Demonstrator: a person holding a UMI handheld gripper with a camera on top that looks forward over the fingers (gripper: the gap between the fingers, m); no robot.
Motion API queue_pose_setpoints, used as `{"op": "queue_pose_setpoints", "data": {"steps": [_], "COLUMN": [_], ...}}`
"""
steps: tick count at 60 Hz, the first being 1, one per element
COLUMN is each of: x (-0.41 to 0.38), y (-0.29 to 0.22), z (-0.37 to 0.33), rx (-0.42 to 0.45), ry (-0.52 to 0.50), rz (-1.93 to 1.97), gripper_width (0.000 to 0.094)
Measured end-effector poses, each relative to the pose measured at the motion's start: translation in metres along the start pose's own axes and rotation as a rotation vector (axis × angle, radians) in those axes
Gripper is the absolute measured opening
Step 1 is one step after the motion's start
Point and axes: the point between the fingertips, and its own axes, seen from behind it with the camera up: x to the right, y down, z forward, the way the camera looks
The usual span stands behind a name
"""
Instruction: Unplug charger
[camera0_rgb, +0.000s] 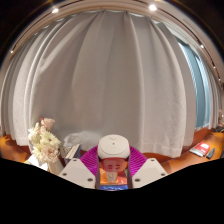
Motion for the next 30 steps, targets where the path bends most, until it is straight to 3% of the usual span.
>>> {"op": "queue_pose_setpoints", "data": {"steps": [5,13,18,30], "x": [0.038,0.085,0.108,0.137], "y": [-0.017,0.067,0.149,0.28], "z": [-0.013,-0.029,-0.027,-0.032], "rx": [-0.009,-0.174,-0.296,-0.511], "ry": [0.05,0.112,0.121,0.077], "rz": [0.018,-0.008,-0.031,-0.028], "gripper_width": [0.0382,0.0384,0.0384,0.0401]}}
